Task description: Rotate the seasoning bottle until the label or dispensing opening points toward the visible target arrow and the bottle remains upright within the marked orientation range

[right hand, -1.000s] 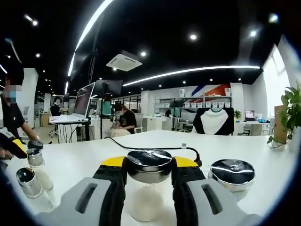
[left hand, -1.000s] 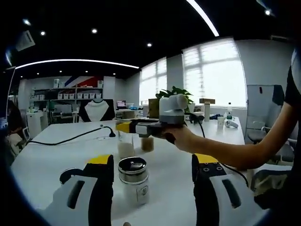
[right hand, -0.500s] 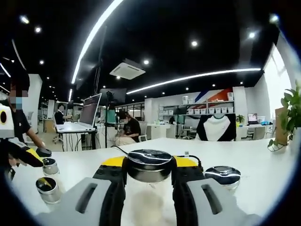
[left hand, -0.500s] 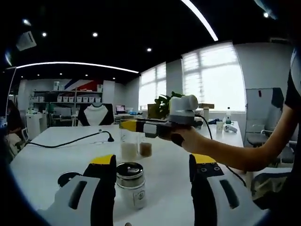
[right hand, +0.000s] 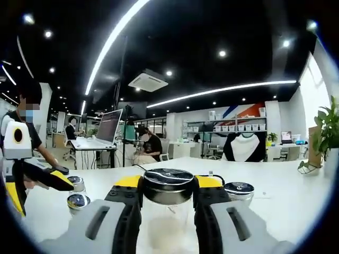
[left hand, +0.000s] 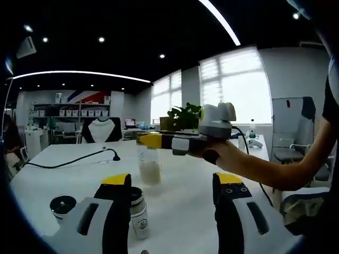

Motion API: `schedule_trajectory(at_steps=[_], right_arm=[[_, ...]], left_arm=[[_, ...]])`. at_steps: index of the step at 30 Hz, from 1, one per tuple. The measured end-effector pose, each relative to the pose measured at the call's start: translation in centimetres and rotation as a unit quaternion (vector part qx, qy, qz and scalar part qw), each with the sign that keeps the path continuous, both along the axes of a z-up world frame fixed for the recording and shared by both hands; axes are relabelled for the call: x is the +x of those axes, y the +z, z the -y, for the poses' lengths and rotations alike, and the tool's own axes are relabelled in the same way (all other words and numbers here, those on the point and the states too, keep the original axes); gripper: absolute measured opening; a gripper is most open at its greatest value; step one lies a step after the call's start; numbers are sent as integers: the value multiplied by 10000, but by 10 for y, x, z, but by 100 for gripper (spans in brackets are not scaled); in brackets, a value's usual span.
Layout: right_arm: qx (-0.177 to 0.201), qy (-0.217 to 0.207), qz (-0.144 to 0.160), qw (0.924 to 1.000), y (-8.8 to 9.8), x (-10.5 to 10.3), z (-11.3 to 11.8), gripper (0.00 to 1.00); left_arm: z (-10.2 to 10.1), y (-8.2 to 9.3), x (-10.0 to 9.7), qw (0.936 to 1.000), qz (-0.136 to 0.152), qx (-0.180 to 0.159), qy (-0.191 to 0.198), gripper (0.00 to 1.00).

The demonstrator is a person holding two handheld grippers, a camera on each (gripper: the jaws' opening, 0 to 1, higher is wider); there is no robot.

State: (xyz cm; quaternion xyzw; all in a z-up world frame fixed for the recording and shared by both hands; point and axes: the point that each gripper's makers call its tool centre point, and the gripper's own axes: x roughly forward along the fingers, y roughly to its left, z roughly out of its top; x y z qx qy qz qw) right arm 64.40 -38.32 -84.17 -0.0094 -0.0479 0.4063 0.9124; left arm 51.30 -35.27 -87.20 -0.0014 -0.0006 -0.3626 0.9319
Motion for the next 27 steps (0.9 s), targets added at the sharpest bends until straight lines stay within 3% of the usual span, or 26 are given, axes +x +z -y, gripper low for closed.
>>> schedule_trajectory(at_steps=[4,16,27], right_arm=[[-61,128,3,9999,0,-11,4,34],[15,390,-18,9992,3,-48,14,34],[306,965,-99,9948,17,-81,7,34]], left_arm=[[10,-1,0,9999,26,-28,-130,59],[41,-18,7,9987,-105,261,-421,61],[47,-16,21,9980,-90,359,-507,60]])
